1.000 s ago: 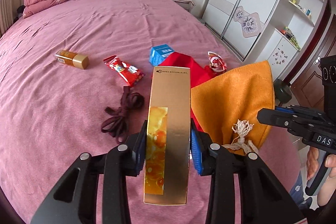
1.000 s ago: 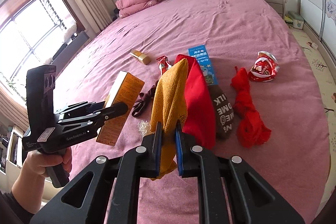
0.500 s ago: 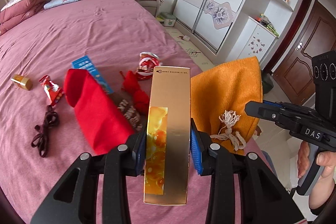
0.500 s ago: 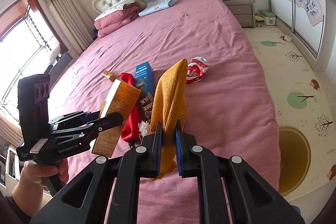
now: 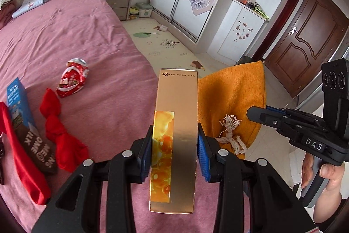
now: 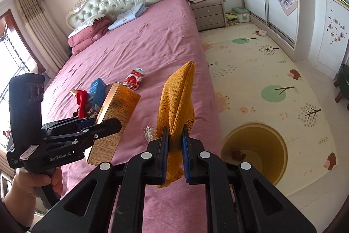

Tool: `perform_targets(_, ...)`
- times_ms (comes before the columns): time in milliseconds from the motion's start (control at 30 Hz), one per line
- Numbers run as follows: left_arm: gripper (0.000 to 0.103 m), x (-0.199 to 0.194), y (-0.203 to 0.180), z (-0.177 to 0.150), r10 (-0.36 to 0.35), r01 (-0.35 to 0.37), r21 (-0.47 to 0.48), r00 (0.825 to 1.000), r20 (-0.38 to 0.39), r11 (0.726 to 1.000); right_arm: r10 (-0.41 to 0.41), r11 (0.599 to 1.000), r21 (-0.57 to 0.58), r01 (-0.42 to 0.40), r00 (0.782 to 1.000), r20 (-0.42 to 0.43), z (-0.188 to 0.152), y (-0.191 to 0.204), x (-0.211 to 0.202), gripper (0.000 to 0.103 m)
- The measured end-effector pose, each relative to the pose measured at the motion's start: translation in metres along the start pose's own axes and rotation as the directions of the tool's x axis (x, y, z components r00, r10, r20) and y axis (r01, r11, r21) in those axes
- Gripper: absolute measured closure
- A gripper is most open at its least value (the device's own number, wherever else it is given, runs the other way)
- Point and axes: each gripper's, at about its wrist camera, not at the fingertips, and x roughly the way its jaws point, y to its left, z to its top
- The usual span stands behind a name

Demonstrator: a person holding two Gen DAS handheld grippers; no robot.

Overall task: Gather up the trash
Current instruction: 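Carry the box and bag over the yellow bin and open both grippers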

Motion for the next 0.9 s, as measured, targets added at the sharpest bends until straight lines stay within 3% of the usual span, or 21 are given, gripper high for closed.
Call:
perform_targets(367,0.067,0.081,-0.058,0.019,-0.081,0.083,0.011,0.991,-0.104,0.997,-0.103,0.990,0.098,0.105,0.994,-0.028,-0.013,-0.093,-0.007,0.091)
perform_targets(667,0.064,0.130,-0.093,0.029,-0.103,0.115,0.055,0.977,-0.186,0.992,-0.126,0.980,0.147,0.132,0.991,-0.047,-0.018,-0.137,-0.004,0.090)
perform_targets(767,0.021,0.136,-0.094,0.032,-0.066,0.076,0.047,0.982,-0.178,0.996,-0.140,0.973,0.179,0.144,0.990,-0.034,-0.016,-0.148,-0.008,0.081)
perform_targets(900,0.021,0.136,-0.089,0.031,-0.044,0.050,0.031,0.983,-0.176,0.998,-0.152,0.969,0.194,0.152,0.988,-0.016,-0.014,-0.156,-0.015,0.073)
